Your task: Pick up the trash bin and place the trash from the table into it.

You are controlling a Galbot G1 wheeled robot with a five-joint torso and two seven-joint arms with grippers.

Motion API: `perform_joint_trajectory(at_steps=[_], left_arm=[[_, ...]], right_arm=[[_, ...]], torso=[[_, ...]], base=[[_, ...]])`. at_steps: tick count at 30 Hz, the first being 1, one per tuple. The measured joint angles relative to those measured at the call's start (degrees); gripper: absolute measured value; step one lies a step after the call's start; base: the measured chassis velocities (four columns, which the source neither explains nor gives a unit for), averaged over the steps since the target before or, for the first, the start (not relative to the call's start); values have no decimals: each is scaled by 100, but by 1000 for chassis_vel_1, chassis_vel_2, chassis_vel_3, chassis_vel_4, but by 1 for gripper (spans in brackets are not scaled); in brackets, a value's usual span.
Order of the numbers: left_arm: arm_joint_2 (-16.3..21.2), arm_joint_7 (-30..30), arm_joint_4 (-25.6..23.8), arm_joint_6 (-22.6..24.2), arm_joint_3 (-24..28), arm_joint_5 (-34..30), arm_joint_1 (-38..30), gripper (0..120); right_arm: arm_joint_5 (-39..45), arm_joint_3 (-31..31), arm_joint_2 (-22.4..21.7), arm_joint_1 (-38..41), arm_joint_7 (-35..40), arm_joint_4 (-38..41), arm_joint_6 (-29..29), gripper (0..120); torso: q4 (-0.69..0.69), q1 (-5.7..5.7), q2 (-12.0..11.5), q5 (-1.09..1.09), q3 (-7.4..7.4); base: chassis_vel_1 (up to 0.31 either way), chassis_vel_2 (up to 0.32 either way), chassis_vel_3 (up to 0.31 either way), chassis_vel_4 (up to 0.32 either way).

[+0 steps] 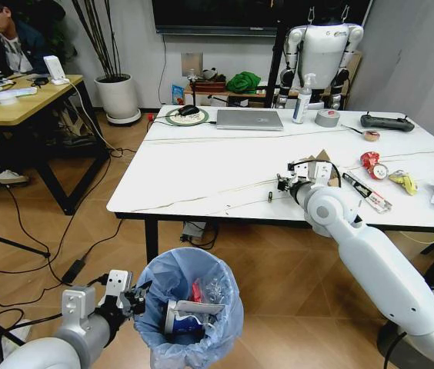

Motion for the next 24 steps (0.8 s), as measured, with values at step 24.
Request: perform_joint_trajectory(at_steps=[24], left_arm=[[-70,-239,0,0,57,-223,-151,0]], right_arm=[[1204,329,-1029,-1139,-2879,3348,717,0]], torso=[[0,0,0,0,-1]], base=[[0,0,0,0]])
